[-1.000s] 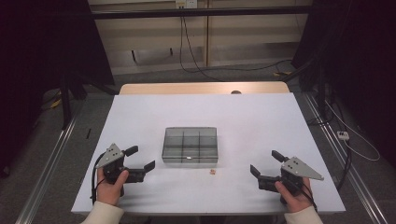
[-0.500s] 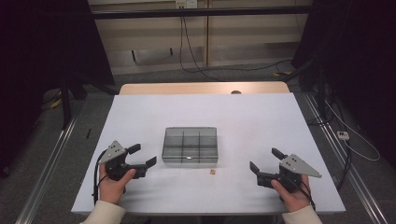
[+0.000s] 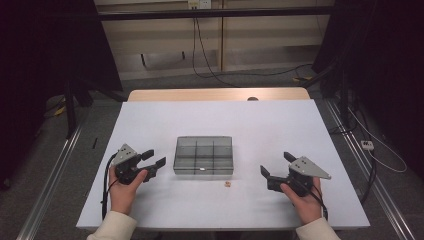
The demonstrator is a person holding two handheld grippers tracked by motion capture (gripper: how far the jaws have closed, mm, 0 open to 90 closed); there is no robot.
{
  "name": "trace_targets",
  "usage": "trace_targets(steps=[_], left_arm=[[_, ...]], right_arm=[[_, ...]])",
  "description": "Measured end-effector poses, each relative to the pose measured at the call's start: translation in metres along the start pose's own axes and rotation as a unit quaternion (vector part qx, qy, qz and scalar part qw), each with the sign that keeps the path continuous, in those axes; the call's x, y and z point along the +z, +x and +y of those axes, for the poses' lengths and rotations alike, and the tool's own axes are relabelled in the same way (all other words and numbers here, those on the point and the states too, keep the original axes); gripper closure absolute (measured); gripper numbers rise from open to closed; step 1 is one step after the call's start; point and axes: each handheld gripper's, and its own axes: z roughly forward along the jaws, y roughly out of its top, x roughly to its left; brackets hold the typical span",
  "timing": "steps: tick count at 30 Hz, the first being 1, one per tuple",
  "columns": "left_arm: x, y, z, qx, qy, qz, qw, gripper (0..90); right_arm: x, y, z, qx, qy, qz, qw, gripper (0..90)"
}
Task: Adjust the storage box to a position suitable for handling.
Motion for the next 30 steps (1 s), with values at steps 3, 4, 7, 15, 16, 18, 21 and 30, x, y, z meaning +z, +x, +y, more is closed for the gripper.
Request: trace_targets(steps=[3, 4, 7, 15, 16, 18, 21, 30], left_arm=[[0.006, 0.003, 0.001, -0.003, 0.007, 0.004, 1.0, 51.6], [0.008, 0.004, 0.001, -0.007, 0.008, 0.002, 0.9999, 54.1], [0.015, 0.005, 0.003, -0.003, 0.019, 0.007, 0.9998, 61.3], [0.033, 0.007, 0.009, -0.011, 0.031, 0.01, 0.9994, 78.0], [0.033, 0.007, 0.009, -0.011, 0.031, 0.01, 0.9994, 79.6], [0.039, 0.009, 0.009, -0.012, 0.04, 0.013, 0.999, 81.9], [0.044, 0.009, 0.01, -0.013, 0.046, 0.009, 0.9988, 84.4], [0.057, 0.006, 0.01, -0.019, 0.059, 0.001, 0.9981, 89.9]], right_arm=[[0.003, 0.001, 0.001, -0.005, 0.001, 0.002, 1.0, 6.8], [0.004, 0.002, 0.002, -0.004, 0.0, 0.002, 1.0, 6.8], [0.008, 0.002, 0.004, -0.003, 0.0, 0.002, 1.0, 6.9], [0.023, 0.007, 0.008, -0.005, 0.005, 0.009, 0.9999, 6.9], [0.023, 0.007, 0.008, -0.005, 0.005, 0.009, 0.9999, 6.9], [0.029, 0.006, 0.009, 0.001, 0.007, 0.004, 1.0, 6.9], [0.035, 0.007, 0.011, 0.007, 0.01, -0.001, 0.9999, 7.7], [0.053, 0.014, 0.014, 0.013, 0.031, 0.0, 0.9994, 10.1]])
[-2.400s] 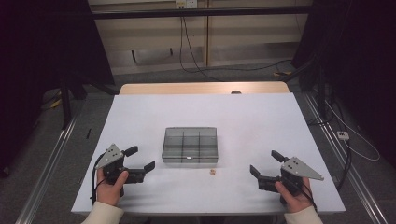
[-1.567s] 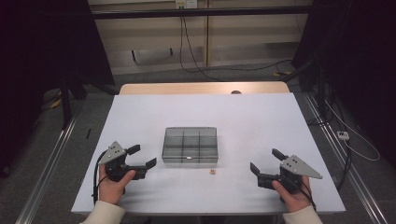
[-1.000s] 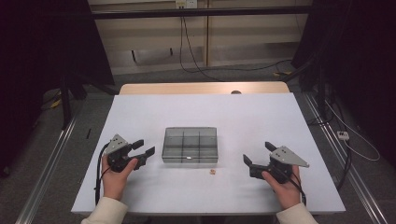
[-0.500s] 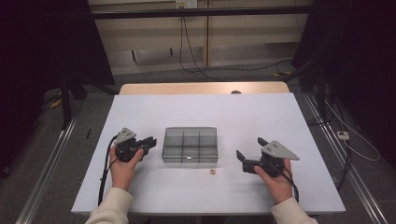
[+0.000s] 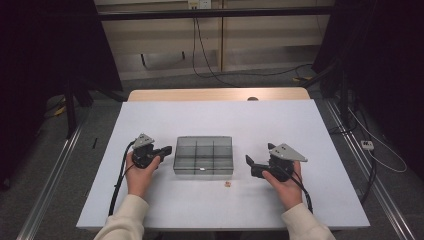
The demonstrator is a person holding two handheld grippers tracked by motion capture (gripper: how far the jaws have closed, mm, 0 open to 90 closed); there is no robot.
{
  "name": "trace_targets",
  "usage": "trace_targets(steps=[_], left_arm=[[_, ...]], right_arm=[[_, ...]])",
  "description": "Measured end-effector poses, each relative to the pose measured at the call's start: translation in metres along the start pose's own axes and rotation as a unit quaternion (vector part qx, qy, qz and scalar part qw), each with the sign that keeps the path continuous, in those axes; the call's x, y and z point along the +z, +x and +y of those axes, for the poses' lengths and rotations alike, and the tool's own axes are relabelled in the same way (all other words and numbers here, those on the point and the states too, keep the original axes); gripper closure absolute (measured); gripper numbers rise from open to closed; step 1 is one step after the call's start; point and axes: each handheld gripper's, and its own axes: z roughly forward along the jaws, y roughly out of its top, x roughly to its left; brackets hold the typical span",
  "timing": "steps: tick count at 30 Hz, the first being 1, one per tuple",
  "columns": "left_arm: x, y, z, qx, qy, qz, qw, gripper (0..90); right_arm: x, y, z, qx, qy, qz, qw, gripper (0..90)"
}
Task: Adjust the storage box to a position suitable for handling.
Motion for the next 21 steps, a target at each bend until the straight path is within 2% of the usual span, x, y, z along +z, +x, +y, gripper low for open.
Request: trace_targets(steps=[5, 11, 15, 19, 21], left_arm=[[0.004, -0.002, 0.0, -0.003, 0.009, -0.009, 0.9999, 90.0], [0.005, -0.002, -0.001, -0.005, 0.013, -0.014, 0.9998, 90.0], [0.006, -0.002, -0.001, -0.005, 0.018, -0.018, 0.9997, 90.0], [0.006, -0.003, -0.001, -0.009, 0.014, -0.021, 0.9996, 90.0], [0.007, -0.004, -0.001, -0.012, 0.015, -0.023, 0.9996, 90.0]], right_arm=[[0.009, 0.003, 0.001, 0.002, 0.012, -0.009, 0.9999, 19.9], [0.017, 0.005, 0.001, 0.006, 0.03, -0.013, 0.9995, 35.8], [0.02, 0.006, 0.001, 0.014, 0.039, -0.009, 0.9991, 45.2], [0.021, 0.007, 0.001, 0.012, 0.043, -0.008, 0.999, 49.6], [0.022, 0.007, 0.002, 0.011, 0.045, -0.002, 0.9989, 57.7]])
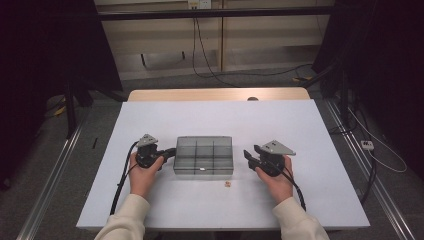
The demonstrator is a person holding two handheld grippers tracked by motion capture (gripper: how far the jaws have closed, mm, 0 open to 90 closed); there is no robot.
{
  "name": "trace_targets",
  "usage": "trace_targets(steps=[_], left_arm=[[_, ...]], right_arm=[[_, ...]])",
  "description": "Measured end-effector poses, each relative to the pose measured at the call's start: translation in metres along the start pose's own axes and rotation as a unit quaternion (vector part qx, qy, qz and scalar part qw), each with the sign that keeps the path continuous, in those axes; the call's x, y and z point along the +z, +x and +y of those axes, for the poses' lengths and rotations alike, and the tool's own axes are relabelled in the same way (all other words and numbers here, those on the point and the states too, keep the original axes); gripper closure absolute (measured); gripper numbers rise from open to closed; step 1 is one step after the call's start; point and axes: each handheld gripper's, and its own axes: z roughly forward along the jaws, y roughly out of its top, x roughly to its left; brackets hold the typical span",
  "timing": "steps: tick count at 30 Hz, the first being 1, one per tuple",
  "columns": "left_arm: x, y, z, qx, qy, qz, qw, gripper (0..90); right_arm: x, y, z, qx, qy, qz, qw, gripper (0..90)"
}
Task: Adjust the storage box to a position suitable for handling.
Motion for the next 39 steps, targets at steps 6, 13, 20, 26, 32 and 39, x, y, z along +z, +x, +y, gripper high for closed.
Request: trace_targets(steps=[6, 13, 20, 26, 32, 39], left_arm=[[0.0, 0.001, 0.0, -0.001, -0.002, -0.003, 1.0, 90.0], [0.0, -0.001, -0.001, -0.002, 0.0, -0.007, 1.0, 90.0], [0.003, -0.006, -0.001, 0.002, 0.006, -0.017, 0.9998, 90.0], [0.005, -0.011, -0.003, 0.007, 0.013, -0.022, 0.9997, 90.0], [0.005, -0.016, -0.003, 0.012, 0.018, -0.028, 0.9994, 90.0], [0.005, -0.021, -0.003, 0.02, 0.021, -0.032, 0.9991, 90.0]], right_arm=[[0.002, 0.001, 0.0, 0.003, 0.013, 0.009, 0.9999, 72.0], [0.008, 0.006, -0.002, 0.001, 0.045, 0.03, 0.9985, 85.0], [0.01, 0.008, -0.001, -0.001, 0.054, 0.036, 0.9979, 90.0], [0.01, 0.011, -0.002, -0.006, 0.063, 0.046, 0.997, 90.0], [0.01, 0.011, -0.002, -0.006, 0.066, 0.048, 0.9966, 90.0], [0.01, 0.012, -0.002, -0.005, 0.07, 0.051, 0.9962, 90.0]])
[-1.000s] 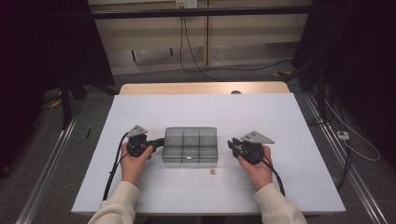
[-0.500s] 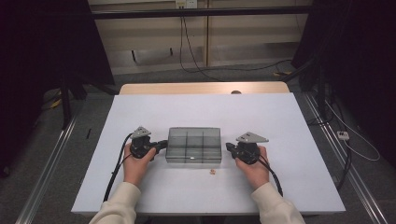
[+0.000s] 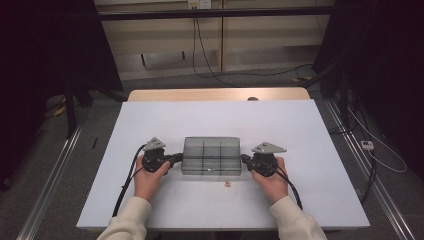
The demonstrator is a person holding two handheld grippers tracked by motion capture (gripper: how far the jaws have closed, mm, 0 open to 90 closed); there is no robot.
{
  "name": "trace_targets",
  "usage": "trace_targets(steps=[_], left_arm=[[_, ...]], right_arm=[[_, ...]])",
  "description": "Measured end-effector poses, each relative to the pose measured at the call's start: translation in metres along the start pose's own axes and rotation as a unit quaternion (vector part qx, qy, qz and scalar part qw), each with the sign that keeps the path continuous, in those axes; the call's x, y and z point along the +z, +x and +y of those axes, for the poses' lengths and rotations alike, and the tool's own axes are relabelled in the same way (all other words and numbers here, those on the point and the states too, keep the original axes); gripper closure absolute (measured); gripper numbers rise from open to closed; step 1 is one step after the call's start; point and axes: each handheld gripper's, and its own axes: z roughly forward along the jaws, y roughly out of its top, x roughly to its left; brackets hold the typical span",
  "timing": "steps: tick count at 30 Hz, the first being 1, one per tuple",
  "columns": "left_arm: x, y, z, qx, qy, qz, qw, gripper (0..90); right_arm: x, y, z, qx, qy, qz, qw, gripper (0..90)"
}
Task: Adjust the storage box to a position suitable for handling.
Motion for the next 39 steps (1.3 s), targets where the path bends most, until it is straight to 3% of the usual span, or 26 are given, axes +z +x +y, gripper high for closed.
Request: trace_targets(steps=[39], left_arm=[[0.005, -0.012, 0.001, 0.006, 0.004, -0.016, 0.9998, 90.0]], right_arm=[[-0.009, -0.006, -0.006, 0.01, 0.005, -0.009, 0.9999, 90.0]])
